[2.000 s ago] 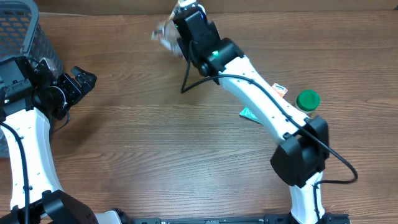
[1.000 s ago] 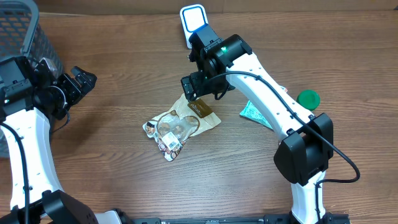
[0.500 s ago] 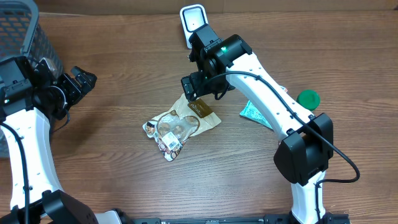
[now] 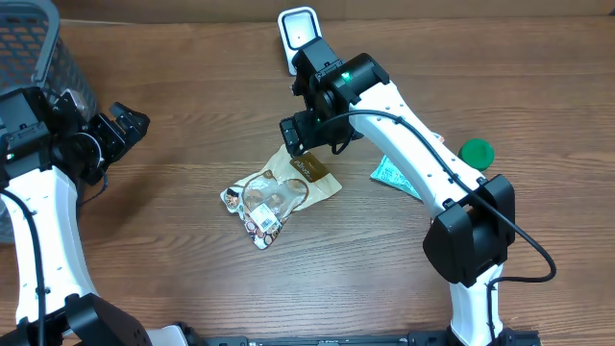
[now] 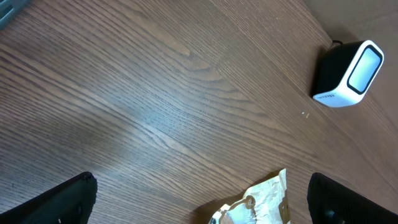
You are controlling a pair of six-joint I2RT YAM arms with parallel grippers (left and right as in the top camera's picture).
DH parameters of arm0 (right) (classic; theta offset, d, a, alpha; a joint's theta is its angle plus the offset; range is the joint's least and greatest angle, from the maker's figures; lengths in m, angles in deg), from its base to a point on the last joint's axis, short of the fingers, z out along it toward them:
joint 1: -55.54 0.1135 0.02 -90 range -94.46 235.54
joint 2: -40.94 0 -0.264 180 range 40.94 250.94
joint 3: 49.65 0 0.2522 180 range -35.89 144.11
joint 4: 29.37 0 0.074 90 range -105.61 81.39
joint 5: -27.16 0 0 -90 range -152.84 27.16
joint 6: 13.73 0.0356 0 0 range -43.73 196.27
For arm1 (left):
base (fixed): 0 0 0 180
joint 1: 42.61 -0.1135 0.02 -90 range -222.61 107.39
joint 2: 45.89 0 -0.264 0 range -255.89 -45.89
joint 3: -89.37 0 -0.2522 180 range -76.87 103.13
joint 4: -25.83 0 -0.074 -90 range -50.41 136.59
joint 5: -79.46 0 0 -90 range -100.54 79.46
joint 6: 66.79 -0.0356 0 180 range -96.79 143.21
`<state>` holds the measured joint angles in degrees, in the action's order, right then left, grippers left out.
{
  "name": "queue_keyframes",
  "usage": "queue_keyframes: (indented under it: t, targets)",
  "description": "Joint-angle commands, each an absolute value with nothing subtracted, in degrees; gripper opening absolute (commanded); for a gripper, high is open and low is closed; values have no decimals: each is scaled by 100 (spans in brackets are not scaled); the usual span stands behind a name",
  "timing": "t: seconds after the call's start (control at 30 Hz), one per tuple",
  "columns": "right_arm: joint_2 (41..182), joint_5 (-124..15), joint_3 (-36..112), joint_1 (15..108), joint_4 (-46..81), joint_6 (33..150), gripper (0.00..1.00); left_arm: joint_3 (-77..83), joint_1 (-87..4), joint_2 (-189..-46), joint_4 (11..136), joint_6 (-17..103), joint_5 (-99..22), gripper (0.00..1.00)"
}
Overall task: Scan the item barcode
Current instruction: 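Raise the right gripper and move it right away from the bag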
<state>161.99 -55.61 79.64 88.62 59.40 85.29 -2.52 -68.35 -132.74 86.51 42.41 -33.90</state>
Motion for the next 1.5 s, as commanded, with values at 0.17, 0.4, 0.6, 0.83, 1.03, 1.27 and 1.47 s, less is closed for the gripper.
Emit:
queue_keyframes:
  t: [0.17,0.4,0.6,0.83,1.03,1.27,1.47]
  targets:
    - [16223,-5594,7953,8895,5926,8546,100,-215,-6846,-13184,8644,4271,-3390,99]
    - [16212,-5594,7957,9105,5926,8546,100,-215,-6846,-13184,8644,4271,-3390,100]
    - [16132,-5594,7964,9219,5926,8546,100,-215,-6846,-13184,8644,4269,-3390,99]
    - [15865,-5594,7962,9219,5926,8546,100,-215,-6846,-13184,8644,4271,-3390,100]
    - [15316,-5594,7964,9219,5926,8544,100,-215,-6846,-13184,8644,4271,-3390,99]
    - [14495,-5594,7962,9217,5926,8546,100,-215,-6846,-13184,8644,4269,-3390,100]
    - [13896,-5594,7962,9217,5929,8546,100,-215,-6843,-13184,8644,4271,-3390,100]
